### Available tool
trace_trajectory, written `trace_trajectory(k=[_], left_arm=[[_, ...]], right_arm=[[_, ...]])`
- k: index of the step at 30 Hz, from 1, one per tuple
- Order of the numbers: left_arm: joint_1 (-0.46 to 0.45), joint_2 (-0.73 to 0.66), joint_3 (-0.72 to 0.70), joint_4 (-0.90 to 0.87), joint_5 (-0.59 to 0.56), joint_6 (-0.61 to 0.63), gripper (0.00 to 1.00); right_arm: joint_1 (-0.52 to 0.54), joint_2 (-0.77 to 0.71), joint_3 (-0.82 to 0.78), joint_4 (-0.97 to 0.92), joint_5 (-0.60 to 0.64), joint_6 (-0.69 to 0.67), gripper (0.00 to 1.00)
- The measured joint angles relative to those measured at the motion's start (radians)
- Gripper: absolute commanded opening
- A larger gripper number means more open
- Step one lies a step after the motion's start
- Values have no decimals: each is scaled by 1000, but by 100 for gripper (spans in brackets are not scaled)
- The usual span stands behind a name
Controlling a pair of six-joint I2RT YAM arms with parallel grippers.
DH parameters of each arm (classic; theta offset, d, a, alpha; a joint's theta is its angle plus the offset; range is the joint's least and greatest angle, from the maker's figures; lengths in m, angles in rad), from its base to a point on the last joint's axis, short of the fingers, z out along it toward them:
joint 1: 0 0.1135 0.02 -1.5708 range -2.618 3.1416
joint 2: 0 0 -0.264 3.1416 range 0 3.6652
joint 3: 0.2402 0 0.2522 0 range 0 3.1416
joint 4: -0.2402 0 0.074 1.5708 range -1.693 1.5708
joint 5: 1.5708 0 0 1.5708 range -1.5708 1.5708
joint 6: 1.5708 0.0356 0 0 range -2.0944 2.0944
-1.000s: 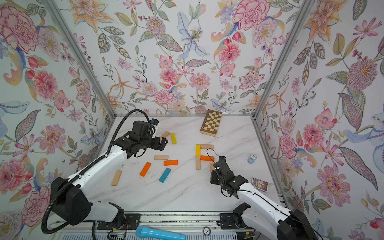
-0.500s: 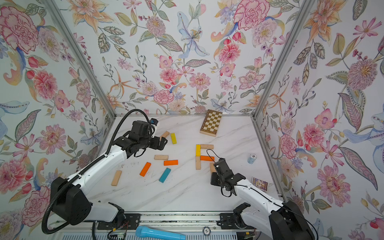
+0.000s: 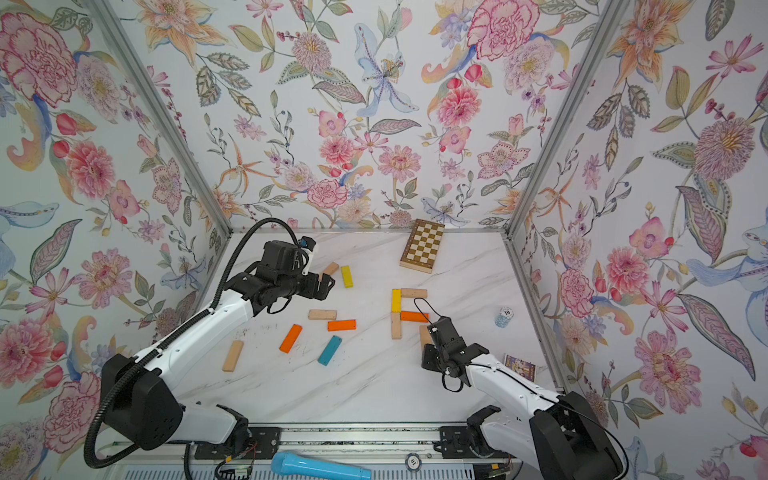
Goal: Assemble the number 6 with building blocks
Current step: Assemble the building block at the center of the board.
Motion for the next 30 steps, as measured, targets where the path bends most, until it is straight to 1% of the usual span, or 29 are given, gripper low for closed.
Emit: trace_trajectory(k=[14, 21, 30], left_arm=[[14, 3, 0, 1, 7, -6, 99], [21, 11, 0, 8, 29, -8, 99], [24, 14, 0, 15, 36, -10, 99]], right_arm=[[-10, 75, 47, 11, 0, -4, 31], [-15, 108, 67, 22, 0, -8, 31], [-21, 113, 71, 24, -8, -11, 31]])
